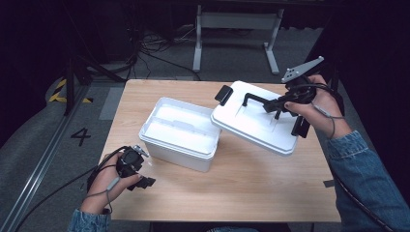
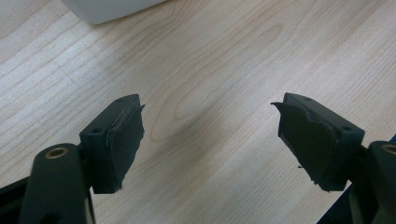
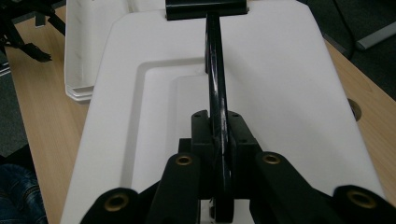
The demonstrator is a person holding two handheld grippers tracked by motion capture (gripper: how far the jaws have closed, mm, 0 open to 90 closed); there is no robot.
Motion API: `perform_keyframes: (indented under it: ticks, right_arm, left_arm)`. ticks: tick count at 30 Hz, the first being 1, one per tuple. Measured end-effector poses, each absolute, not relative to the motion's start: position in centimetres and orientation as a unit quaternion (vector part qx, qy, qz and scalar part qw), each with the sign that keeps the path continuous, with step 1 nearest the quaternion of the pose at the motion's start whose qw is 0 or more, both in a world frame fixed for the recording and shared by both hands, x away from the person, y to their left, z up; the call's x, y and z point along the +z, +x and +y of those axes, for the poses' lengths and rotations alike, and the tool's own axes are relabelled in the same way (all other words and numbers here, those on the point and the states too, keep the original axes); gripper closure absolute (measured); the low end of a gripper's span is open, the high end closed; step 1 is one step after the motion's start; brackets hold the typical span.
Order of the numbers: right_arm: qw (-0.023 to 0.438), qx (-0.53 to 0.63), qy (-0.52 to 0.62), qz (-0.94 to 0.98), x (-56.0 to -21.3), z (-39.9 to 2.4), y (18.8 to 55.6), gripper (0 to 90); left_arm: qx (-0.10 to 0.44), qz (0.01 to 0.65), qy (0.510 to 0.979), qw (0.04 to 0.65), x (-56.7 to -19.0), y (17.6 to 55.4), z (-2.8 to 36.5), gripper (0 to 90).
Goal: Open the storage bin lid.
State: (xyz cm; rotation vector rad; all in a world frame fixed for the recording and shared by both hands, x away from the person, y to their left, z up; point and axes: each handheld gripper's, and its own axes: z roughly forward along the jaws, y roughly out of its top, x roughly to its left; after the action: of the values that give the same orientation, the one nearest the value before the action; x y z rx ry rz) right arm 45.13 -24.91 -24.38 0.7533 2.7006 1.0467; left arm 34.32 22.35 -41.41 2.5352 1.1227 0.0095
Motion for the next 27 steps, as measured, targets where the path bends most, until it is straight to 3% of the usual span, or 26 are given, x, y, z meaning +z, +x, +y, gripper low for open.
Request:
perform_keyframes:
  ticks: [16,27]
  right_arm:
    - [0.080,0.344,0.283,0.892,-26.1,-29.2,45.1,84.4]
    - [0.065,0.336,0.304,0.889,-29.7,-31.2,45.6,84.4]
  left_arm:
    - [0.001,0.398,0.899,0.182,-41.5,34.3,22.3,23.2]
    - [0.004,0.395,0.901,0.180,-41.6,34.4,22.2,23.1]
